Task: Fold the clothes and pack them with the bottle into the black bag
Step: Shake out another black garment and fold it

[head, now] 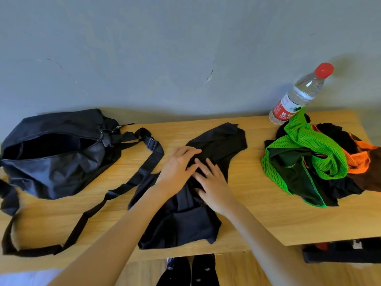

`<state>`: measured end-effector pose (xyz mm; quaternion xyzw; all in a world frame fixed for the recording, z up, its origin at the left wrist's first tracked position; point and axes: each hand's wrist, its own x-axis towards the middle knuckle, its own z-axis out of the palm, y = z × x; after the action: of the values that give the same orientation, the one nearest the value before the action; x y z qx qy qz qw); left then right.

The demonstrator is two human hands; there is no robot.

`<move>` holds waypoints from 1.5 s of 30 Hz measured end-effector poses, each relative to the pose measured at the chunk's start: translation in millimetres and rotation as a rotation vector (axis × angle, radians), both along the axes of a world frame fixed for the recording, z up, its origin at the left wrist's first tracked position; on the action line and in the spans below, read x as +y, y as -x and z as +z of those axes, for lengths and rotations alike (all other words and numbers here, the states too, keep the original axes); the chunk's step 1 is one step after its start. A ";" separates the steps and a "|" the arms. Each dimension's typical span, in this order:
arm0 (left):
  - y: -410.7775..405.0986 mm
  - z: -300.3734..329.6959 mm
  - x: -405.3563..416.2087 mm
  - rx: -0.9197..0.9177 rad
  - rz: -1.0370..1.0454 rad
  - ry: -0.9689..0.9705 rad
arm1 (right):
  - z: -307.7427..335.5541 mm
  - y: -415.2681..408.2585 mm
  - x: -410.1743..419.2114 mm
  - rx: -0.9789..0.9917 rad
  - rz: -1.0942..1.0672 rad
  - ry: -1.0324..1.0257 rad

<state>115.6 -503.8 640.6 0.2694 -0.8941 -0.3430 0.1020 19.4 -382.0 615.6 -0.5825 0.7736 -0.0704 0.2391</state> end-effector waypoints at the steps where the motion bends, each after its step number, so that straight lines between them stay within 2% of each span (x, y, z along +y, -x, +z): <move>1: -5.3 -1.3 -1.9 -0.003 0.013 0.001 | -1.5 -12.8 -0.6 -0.013 0.044 0.030; 5: -21.7 -6.0 -9.9 -0.029 0.068 0.029 | -6.0 -53.1 -0.4 -0.092 0.161 0.132; 8: -27.1 -9.0 -17.2 -0.046 0.121 0.054 | -5.9 -57.5 -3.2 -0.156 0.109 0.227; 11: -25.0 -13.1 -26.5 -0.067 0.161 0.066 | -0.2 -36.6 -11.0 -0.178 -0.083 0.325; 15: -8.6 -17.3 -35.7 -0.109 0.184 0.097 | 4.3 7.6 -30.5 -0.126 -0.453 0.429; 17: 4.1 -19.6 -40.4 -0.135 0.193 0.114 | 3.4 30.4 -43.9 -0.123 -0.629 0.414; 19: 16.6 -23.2 -45.4 -0.169 0.209 0.106 | 1.3 49.2 -56.3 -0.125 -0.717 0.332; 25: 32.9 -33.7 -60.3 -0.156 0.262 0.049 | -9.7 64.2 -77.8 0.019 -0.594 0.195; 27: 30.8 -34.0 -65.6 -0.088 0.299 -0.026 | -11.0 65.1 -79.6 -0.009 -0.586 0.219; 31: 25.8 -25.3 -77.1 0.024 0.389 -0.258 | -7.8 76.3 -71.8 -0.260 -0.647 0.338; 33: 22.8 -22.4 -83.7 0.039 0.435 -0.362 | -4.0 86.5 -66.6 -0.320 -0.696 0.381; 37: 17.1 -16.2 -87.4 0.087 0.467 -0.507 | 5.8 104.5 -59.4 -0.349 -0.704 0.394; 45: 2.7 -14.3 -84.8 0.159 0.438 -0.572 | 6.1 133.3 -35.4 -0.238 -0.753 0.347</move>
<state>112.9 -588.6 626.3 0.4443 -0.6725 -0.5690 0.1628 -113.8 -417.5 621.7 -0.2789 0.8760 -0.3485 0.1825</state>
